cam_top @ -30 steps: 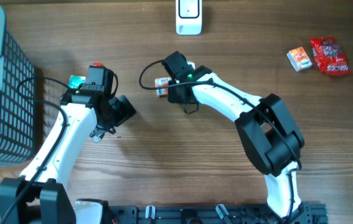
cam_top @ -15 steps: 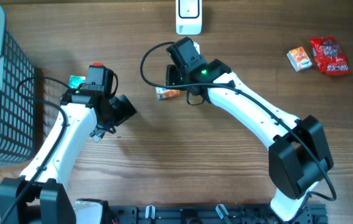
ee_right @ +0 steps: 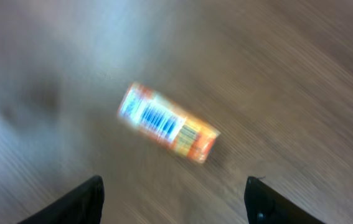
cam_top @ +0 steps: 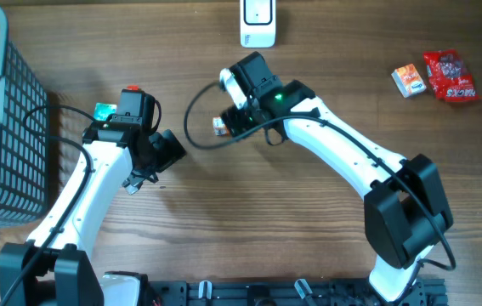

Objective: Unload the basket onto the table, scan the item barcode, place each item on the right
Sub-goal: 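Lower the right gripper and align it around the orange Kleenex box, then close the right gripper on the orange Kleenex box and lift it, then raise the orange box up to the white scanner with the right gripper, then carry the orange box to the top-right corner and release it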

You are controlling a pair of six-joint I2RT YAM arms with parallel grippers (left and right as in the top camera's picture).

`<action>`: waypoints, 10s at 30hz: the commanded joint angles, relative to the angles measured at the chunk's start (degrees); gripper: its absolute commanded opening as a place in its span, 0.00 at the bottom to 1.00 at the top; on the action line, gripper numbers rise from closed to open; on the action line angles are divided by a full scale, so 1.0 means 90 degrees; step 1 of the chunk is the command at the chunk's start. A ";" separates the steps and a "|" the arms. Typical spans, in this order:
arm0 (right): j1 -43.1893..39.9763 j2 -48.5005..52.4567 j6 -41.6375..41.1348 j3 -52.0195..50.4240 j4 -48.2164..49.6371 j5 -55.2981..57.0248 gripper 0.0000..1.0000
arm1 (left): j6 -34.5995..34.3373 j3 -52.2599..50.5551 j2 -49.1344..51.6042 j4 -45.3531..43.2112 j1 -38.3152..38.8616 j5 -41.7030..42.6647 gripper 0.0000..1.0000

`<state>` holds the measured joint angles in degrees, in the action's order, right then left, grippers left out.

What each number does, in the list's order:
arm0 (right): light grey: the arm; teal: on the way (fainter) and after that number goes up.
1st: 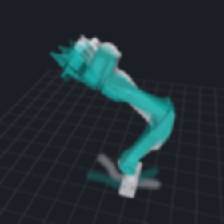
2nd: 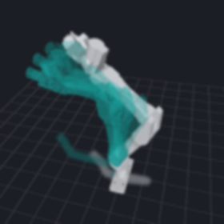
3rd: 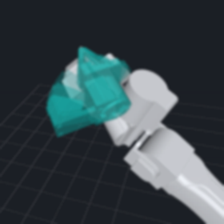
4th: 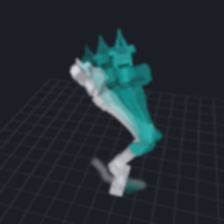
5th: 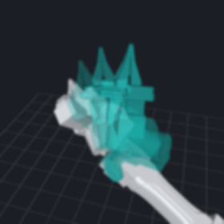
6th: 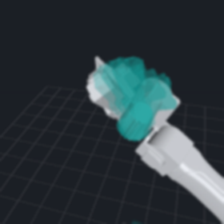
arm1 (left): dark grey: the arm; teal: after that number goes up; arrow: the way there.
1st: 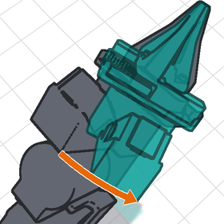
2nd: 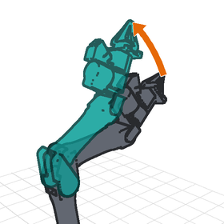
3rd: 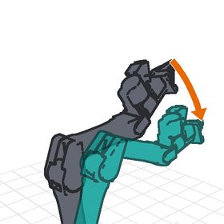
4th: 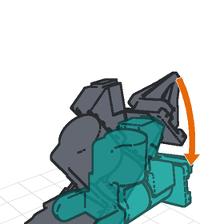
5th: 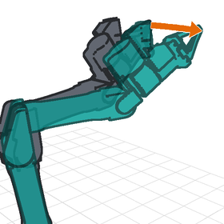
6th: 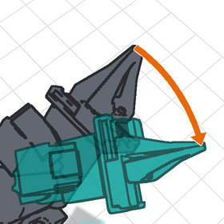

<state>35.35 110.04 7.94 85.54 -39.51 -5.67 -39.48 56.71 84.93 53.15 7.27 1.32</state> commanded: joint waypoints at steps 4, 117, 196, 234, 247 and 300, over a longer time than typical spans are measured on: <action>-0.0612 0.0134 0.2465 -0.0199 -0.0554 -0.1790 0.73 | 0.0007 -0.0063 -0.0083 0.0012 -0.0034 -0.0107 1.00; -0.1503 0.1603 -1.2114 -0.0080 0.1464 -0.3602 0.78 | 0.0007 -0.0066 -0.0080 -0.0085 -0.0034 -0.0085 1.00; -0.1161 -0.0119 -0.0719 -0.0012 0.5119 0.2042 0.05 | 0.0005 -0.0066 -0.0080 -0.0182 -0.0034 -0.0085 1.00; -0.1719 0.2919 -0.2055 -0.0010 1.0290 0.2565 0.05 | 0.0005 -0.0066 -0.0080 -0.0214 -0.0034 -0.0085 1.00; -0.1761 0.2885 -0.1644 -0.0010 1.0387 0.3609 0.04 | 0.0005 -0.0063 -0.0080 -0.0313 -0.0034 -0.0085 1.00; -0.5382 0.2572 0.0486 -0.0012 0.5928 0.8417 0.64 | -0.0163 -0.0066 -0.0080 -0.0440 -0.0034 -0.0085 1.00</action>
<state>-12.95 134.61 22.41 85.62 20.60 77.89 -39.97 56.45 84.90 49.60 7.27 1.32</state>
